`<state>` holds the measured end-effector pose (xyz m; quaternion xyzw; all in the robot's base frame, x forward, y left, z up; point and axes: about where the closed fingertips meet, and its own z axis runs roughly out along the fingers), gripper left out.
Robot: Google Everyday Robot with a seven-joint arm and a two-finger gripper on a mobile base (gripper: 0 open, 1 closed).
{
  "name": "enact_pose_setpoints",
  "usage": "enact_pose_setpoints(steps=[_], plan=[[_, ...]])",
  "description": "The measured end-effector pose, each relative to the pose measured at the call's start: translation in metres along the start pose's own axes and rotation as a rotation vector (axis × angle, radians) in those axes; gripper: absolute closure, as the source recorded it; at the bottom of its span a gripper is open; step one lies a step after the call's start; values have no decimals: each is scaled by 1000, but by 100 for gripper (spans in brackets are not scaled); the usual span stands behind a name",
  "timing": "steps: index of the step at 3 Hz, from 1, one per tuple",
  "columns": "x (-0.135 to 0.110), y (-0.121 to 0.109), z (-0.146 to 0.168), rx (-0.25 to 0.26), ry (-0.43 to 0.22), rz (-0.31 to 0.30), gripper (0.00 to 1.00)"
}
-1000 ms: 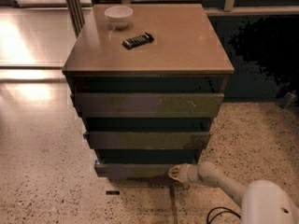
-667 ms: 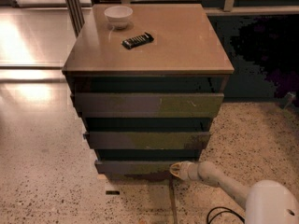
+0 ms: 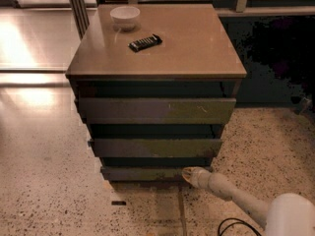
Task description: Close bottom drawer
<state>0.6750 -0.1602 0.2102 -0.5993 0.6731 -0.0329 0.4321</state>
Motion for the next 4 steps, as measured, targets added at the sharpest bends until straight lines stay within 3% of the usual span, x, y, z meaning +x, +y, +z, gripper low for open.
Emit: enact_pose_setpoints(steps=[1,2,3,4], plan=[[0,0,0,0,0,0,100],[-1,4,6,-49,-22,30,100],[5,-14,24,-63,-3,34,100],[5,-14,24,-63,-3,34,100]])
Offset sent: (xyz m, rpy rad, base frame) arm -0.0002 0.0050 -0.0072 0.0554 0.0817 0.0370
